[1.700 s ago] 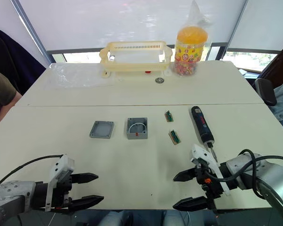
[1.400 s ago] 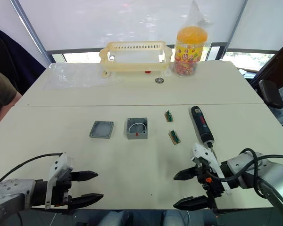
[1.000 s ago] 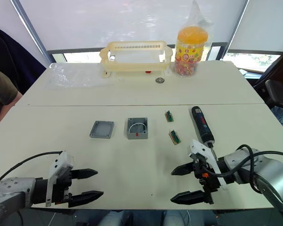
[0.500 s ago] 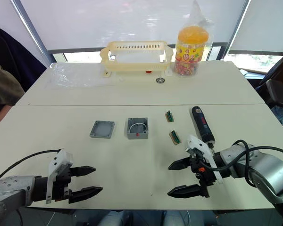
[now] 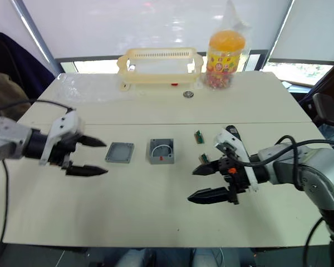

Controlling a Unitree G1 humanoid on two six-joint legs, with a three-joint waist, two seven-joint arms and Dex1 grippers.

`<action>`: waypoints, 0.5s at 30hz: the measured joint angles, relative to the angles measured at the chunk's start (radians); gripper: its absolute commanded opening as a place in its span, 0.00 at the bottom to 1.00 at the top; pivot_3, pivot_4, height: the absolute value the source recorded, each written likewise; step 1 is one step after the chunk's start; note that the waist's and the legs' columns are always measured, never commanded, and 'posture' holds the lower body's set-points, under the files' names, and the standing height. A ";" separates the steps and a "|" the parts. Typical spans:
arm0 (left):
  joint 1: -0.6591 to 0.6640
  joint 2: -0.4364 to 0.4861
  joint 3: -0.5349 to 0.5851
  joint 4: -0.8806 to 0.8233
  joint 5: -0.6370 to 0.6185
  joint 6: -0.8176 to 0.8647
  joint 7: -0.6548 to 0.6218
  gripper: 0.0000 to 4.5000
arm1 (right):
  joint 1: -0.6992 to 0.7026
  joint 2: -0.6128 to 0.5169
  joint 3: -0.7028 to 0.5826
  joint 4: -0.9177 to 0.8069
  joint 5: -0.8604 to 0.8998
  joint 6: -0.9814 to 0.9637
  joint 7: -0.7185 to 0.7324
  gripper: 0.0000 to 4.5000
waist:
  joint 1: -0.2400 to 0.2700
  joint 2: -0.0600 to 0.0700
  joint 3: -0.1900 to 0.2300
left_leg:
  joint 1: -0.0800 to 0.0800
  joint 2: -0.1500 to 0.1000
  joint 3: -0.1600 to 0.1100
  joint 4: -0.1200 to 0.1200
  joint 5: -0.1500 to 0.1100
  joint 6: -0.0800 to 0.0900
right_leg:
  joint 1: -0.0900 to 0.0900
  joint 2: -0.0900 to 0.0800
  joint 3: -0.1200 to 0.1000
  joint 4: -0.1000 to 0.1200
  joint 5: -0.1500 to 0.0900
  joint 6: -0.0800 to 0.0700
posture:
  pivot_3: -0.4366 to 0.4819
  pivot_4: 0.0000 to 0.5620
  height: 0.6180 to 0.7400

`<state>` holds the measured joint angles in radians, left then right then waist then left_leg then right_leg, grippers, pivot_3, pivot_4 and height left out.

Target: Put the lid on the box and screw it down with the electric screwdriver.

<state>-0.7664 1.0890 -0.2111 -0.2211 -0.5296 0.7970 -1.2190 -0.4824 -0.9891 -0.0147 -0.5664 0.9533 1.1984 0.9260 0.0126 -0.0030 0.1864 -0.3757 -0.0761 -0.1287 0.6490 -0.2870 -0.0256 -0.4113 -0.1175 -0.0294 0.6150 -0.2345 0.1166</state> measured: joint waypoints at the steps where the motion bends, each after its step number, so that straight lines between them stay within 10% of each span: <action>1: -0.059 -0.058 -0.055 0.050 0.046 -0.021 -0.013 0.99 | 0.011 0.016 0.016 -0.019 -0.026 -0.010 -0.039 1.00 | 0.000 0.000 0.000 | -0.001 0.000 0.000 0.000 0.000 0.000 | -0.001 0.000 0.000 0.000 0.000 0.000 | 0.48 0.27 1.00; 15: -0.341 -0.466 -0.371 0.489 0.391 -0.228 -0.176 0.99 | 0.159 0.268 0.038 -0.171 -0.098 0.025 -0.450 1.00 | -0.012 -0.004 0.002 | -0.017 0.000 -0.001 0.013 0.002 -0.002 | -0.017 0.000 0.002 0.012 0.001 0.002 | 0.48 0.27 1.00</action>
<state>-1.1073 0.6233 -0.5817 0.2676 -0.1381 0.5695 -1.3952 -0.3238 -0.7216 0.0231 -0.7376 0.8554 1.2230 0.4761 0.0006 -0.0071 0.1887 -0.3930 -0.0765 -0.1296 0.6616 -0.2855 -0.0275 -0.4283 -0.1178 -0.0275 0.6269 -0.2332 0.1188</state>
